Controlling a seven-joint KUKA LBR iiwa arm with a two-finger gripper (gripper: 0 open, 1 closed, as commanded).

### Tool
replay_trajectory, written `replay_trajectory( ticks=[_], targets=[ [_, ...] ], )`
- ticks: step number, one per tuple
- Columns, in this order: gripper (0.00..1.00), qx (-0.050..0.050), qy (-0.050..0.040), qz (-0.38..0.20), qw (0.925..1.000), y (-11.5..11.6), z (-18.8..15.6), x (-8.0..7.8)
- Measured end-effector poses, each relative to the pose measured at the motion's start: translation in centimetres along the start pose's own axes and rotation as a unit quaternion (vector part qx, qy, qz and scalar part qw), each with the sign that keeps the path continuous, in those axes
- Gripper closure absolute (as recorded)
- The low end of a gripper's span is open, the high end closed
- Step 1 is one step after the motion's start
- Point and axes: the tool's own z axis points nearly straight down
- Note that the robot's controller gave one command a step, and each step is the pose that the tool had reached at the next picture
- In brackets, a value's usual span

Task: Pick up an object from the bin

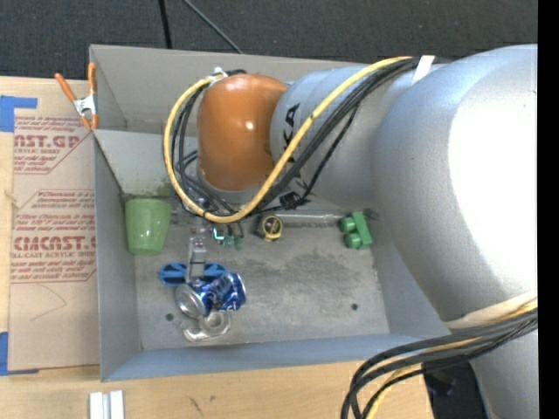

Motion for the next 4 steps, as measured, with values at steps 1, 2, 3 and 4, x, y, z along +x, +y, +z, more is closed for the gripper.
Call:
replay_trajectory(
  ticks=[1, 2, 3, 4],
  targets=[
    [0.00, -0.002, -0.0135, -0.018, 0.9997, -2.1, 4.4, 3.2],
    [1.00, -0.001, -0.0055, -0.019, 0.9998, -2.1, 4.9, 3.7],
    [1.00, -0.003, -0.0081, -0.032, 0.9995, 3.9, -5.5, 3.2],
    [1.00, -0.001, -0.0091, -0.033, 0.9994, 2.2, -17.9, 1.8]
  ],
)
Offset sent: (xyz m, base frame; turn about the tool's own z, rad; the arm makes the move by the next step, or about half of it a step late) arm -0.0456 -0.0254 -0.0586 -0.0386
